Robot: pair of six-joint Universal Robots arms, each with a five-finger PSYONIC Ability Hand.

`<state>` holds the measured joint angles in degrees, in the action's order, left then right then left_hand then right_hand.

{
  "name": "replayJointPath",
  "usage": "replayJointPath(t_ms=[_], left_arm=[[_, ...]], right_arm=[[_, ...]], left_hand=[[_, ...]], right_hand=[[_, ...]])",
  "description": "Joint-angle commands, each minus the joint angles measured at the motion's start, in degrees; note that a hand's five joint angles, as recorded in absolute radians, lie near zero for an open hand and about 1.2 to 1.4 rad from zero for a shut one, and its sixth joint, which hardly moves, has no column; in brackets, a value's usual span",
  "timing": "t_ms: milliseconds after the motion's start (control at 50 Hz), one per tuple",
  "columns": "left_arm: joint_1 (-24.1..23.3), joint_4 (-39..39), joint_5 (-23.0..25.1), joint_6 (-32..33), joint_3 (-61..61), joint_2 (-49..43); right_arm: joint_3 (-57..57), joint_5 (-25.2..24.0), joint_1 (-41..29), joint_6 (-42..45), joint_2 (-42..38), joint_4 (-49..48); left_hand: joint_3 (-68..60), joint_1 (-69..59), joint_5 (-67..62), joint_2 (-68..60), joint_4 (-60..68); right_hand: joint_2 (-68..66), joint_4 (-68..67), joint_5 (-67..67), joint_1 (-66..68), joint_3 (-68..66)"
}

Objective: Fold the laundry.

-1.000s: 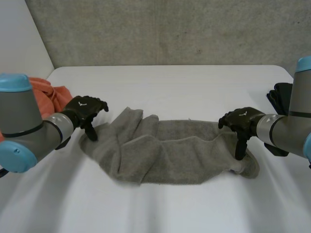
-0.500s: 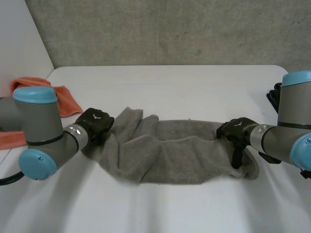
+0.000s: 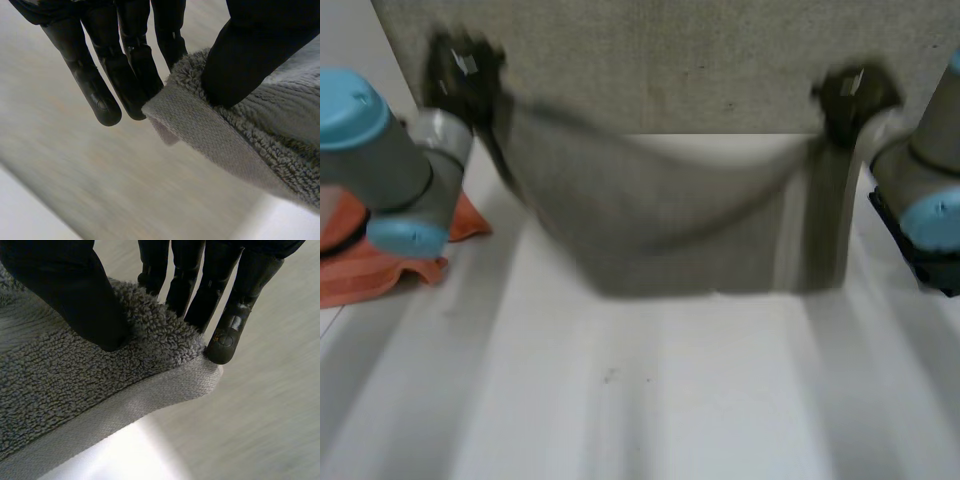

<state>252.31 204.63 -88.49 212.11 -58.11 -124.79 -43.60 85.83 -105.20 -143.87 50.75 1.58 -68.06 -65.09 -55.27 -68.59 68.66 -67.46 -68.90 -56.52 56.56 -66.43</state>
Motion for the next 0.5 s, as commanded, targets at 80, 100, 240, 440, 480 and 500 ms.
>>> replayJointPath(t_ms=[80, 100, 240, 440, 480, 500], left_arm=[[0.12, 22.21, -4.41, -6.26, 7.23, 3.75], [0.12, 22.3, -4.41, -7.14, 6.79, 4.2], [1.69, 22.74, -1.69, -13.12, -9.18, 7.54], [1.79, 23.09, 3.76, -12.6, -29.5, 6.75], [1.79, 22.74, 4.64, -12.34, -32.32, 4.74], [1.87, 22.65, 4.82, -11.99, -33.11, 3.95]], right_arm=[[9.58, 3.11, -1.85, -1.68, 4.79, -22.67], [9.15, 3.02, -1.94, -1.77, 5.23, -22.42], [-1.21, 0.57, -1.94, -2.03, 5.67, -20.57], [-21.08, -6.55, -1.94, -1.06, 3.22, -20.57], [-23.37, -7.78, -1.85, -0.89, 0.23, -20.39], [-23.81, -7.87, -1.85, -0.71, -0.82, -20.3]], left_hand=[[-11.94, -14.91, -14.73, -11.41, 11.34], [-11.94, -14.91, -14.73, -11.41, 11.34], [-11.94, -14.91, -14.73, -11.41, 11.34], [-11.94, -14.91, -14.73, -11.41, 11.34], [-11.94, -14.91, -14.73, -11.41, 11.34], [-11.94, -14.91, -14.73, -11.41, 11.34]], right_hand=[[-12.54, -11.1, -13.48, 23.44, -13.57], [-12.54, -11.1, -13.48, 23.44, -13.57], [-12.54, -11.1, -13.48, 23.44, -13.57], [-12.54, -11.1, -13.48, 23.44, -13.57], [-12.54, -11.1, -13.48, 23.44, -13.57], [-12.54, -11.1, -13.48, 23.44, -13.57]])
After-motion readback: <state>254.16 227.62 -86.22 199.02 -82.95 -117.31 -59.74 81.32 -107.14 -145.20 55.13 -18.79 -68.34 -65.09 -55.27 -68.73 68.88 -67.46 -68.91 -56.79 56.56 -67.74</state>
